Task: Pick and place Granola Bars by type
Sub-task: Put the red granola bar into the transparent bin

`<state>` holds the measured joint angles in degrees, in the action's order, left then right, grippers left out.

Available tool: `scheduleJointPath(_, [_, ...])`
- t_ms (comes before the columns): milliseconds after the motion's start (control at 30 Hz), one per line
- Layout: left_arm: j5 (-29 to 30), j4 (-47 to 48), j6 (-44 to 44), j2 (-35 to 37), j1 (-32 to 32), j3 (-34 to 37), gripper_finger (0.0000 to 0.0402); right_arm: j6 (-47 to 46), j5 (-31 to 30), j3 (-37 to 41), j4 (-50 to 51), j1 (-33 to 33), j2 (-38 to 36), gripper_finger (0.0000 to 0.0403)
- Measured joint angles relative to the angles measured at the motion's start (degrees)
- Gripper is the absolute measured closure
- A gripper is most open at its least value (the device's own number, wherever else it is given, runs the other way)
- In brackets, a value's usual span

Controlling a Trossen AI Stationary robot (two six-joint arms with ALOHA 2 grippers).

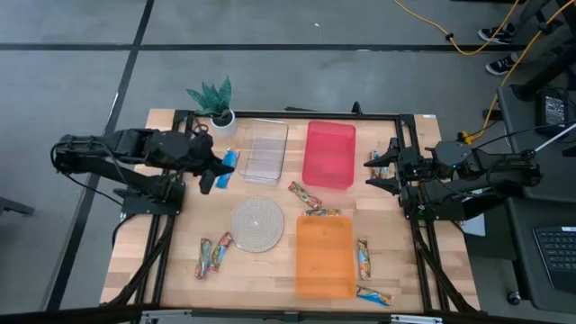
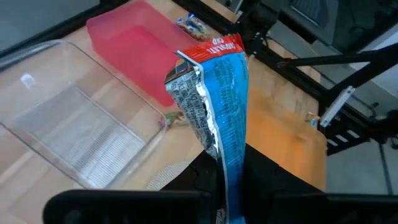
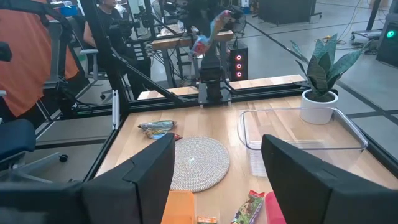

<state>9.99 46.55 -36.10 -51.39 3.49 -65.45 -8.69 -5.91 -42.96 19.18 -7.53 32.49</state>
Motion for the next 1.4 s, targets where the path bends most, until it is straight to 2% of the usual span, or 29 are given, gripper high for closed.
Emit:
scheduleJointPath(333, [-13.19,-16.23,7.36,-9.07,-14.43,0.0,0.0367,0.01,-0.02,0.0,-0.02,0.02,0.01,0.0162])
scheduleJointPath(533, [-18.32,-17.68,9.71,-15.65,-21.26,-3.51,0.0368,-0.02,-0.02,0.0,-0.02,0.02,0.0,0.0162])
scheduleJointPath(767, [-18.72,-16.71,13.32,-21.44,-25.58,-5.84,0.0369,-0.02,-0.02,0.0,-0.02,0.02,0.0,0.0162])
scheduleJointPath(967, [-18.42,-11.26,14.91,-26.43,-28.08,-5.88,0.0362,-0.03,-0.03,0.0,-0.02,0.0,0.0,0.0162])
scheduleJointPath(1100, [-16.34,-9.46,16.82,-30.83,-29.06,-5.86,0.0363,-0.04,-0.02,0.0,-0.02,0.0,0.0,0.0162])
scheduleJointPath(1300, [-15.1,-9.71,18.75,-36.62,-30.44,-5.86,0.0369,-0.02,-0.02,0.0,-0.02,0.02,0.0,0.0162])
scheduleJointPath(1400, [-16.72,-10.48,18.87,-38.71,-30.67,-5.86,0.0369,-0.03,-0.02,0.0,-0.02,0.01,0.01,0.0162])
